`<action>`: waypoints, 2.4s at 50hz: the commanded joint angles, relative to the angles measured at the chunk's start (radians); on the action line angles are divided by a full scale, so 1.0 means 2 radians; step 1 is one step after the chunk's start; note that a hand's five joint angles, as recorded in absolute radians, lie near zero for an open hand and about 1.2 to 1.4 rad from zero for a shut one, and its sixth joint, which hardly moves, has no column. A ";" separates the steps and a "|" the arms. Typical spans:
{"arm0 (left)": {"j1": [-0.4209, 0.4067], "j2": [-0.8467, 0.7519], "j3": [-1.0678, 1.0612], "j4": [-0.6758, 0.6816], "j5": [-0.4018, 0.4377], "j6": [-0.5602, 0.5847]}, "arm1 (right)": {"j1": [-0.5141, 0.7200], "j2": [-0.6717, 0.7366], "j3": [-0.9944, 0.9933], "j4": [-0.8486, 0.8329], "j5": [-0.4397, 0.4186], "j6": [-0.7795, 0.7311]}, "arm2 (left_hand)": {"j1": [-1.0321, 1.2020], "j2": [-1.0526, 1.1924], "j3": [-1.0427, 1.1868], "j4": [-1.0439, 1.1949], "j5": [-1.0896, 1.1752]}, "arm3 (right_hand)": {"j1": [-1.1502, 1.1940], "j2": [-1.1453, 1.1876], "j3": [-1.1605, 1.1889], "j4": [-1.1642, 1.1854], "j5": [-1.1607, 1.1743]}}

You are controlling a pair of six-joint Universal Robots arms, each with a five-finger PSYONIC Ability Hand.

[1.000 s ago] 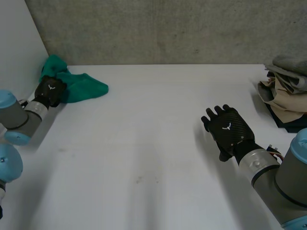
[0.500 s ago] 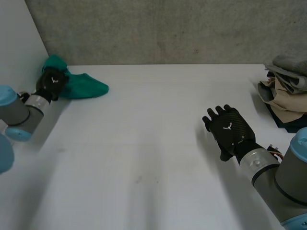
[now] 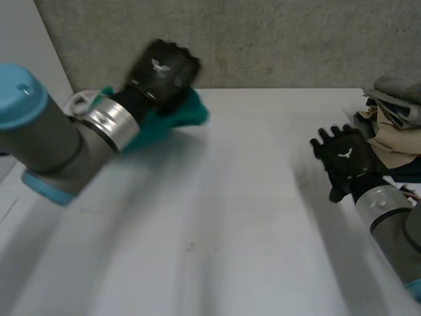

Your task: Fold the laundry.

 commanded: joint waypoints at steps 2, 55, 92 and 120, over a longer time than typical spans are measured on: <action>-0.176 -0.049 -0.028 -0.006 -0.033 -0.047 | -0.035 -0.004 -0.017 0.004 0.005 0.002 | 0.135 0.099 0.102 0.098 0.121 | -0.019 -0.024 -0.018 -0.030 -0.029; 0.063 -0.194 0.071 -0.194 -0.043 0.185 | 0.070 0.002 0.004 0.233 0.000 0.115 | -0.270 -0.306 -0.303 -0.307 -0.284 | -0.019 -0.024 -0.018 -0.030 -0.029; 0.007 -0.171 0.081 -0.192 -0.033 0.064 | 0.157 -0.162 -0.068 0.201 -0.029 0.057 | -0.340 -0.377 -0.374 -0.377 -0.354 | 0.592 0.587 0.593 0.581 0.582; 0.016 -0.055 0.005 -0.127 -0.134 0.052 | 0.126 -0.140 -0.088 0.277 -0.020 0.006 | 0.135 0.099 0.102 0.098 0.121 | 0.592 0.587 0.593 0.581 0.582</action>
